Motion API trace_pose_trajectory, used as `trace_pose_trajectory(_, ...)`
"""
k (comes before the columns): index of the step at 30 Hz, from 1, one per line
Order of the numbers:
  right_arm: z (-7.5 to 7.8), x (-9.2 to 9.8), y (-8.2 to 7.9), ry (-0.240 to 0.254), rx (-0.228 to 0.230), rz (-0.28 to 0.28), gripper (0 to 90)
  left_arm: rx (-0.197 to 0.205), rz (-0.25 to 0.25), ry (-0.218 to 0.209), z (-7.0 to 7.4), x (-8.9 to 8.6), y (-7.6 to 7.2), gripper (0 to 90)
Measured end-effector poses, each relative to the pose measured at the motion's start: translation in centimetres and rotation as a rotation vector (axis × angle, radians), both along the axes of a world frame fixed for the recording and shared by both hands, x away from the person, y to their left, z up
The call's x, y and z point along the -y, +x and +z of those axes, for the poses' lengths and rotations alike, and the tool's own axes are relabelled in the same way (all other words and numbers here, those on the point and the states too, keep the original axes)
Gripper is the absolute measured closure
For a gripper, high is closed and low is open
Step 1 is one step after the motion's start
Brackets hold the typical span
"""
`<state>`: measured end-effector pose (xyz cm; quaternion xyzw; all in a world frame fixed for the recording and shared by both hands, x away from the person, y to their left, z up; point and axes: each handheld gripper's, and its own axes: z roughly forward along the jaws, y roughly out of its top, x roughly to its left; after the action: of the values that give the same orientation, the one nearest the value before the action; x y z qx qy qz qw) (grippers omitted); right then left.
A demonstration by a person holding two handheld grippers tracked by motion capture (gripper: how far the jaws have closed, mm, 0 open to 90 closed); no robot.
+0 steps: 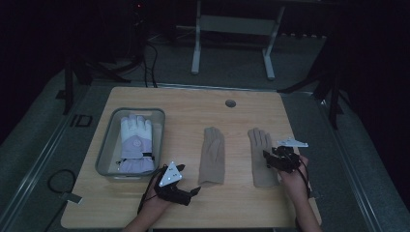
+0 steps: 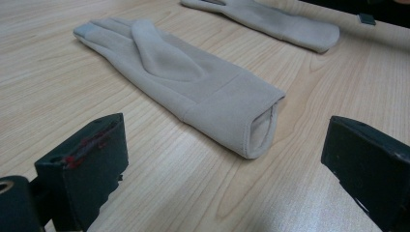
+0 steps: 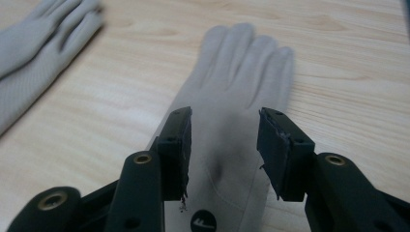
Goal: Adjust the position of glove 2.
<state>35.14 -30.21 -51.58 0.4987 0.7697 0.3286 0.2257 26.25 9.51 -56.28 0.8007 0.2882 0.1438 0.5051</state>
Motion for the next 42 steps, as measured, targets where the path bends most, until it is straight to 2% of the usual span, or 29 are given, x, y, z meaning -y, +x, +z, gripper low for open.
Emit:
trace_pose_trajectory(3,0.2,0.5,0.5,0.007,-0.022,0.057,55.4,0.002,-0.001,0.001,0.0,0.0,0.0,2.7)
trace_pose_trajectory(6,0.1,0.7,0.7,0.002,-0.027,0.082,53.8,0.005,-0.002,0.002,0.0,0.0,0.0,2.7)
trace_pose_trajectory(8,0.0,0.8,0.8,0.015,-0.033,0.096,52.0,0.006,-0.003,-0.001,0.0,-0.1,-0.1,2.7)
trace_pose_trajectory(17,-0.7,1.0,0.9,0.003,-0.024,0.138,51.6,0.008,-0.011,-0.025,0.4,-0.9,-0.3,2.7)
trace_pose_trajectory(23,-1.0,0.9,1.2,0.008,-0.012,0.145,52.1,0.010,-0.015,-0.018,0.3,-0.7,-0.4,2.7)
trace_pose_trajectory(26,-1.7,0.8,1.5,0.001,-0.016,0.145,52.5,0.009,-0.020,-0.011,0.2,-0.5,-0.3,2.7)
trace_pose_trajectory(29,-2.5,0.8,1.7,-0.037,-0.011,0.139,53.6,0.020,-0.023,-0.010,0.2,-0.5,-0.4,2.7)
trace_pose_trajectory(31,-3.4,1.0,1.7,-0.022,-0.027,0.143,54.1,0.021,-0.023,-0.007,0.2,-0.4,-0.4,2.7)
trace_pose_trajectory(35,-3.7,1.2,1.5,0.009,-0.016,0.143,59.8,0.013,-0.022,-0.007,0.1,-0.4,-0.4,2.7)
trace_pose_trajectory(37,-3.8,1.0,1.2,0.018,0.001,0.122,69.3,0.010,-0.018,-0.010,0.0,-0.4,-0.3,2.7)
trace_pose_trajectory(38,-3.9,0.6,0.9,-0.008,0.021,0.114,76.2,0.011,-0.017,-0.010,0.1,-0.4,-0.3,2.7)
trace_pose_trajectory(42,-3.7,-0.3,0.6,-0.037,0.022,0.064,82.8,0.012,-0.017,-0.006,0.0,-0.4,-0.3,2.7)
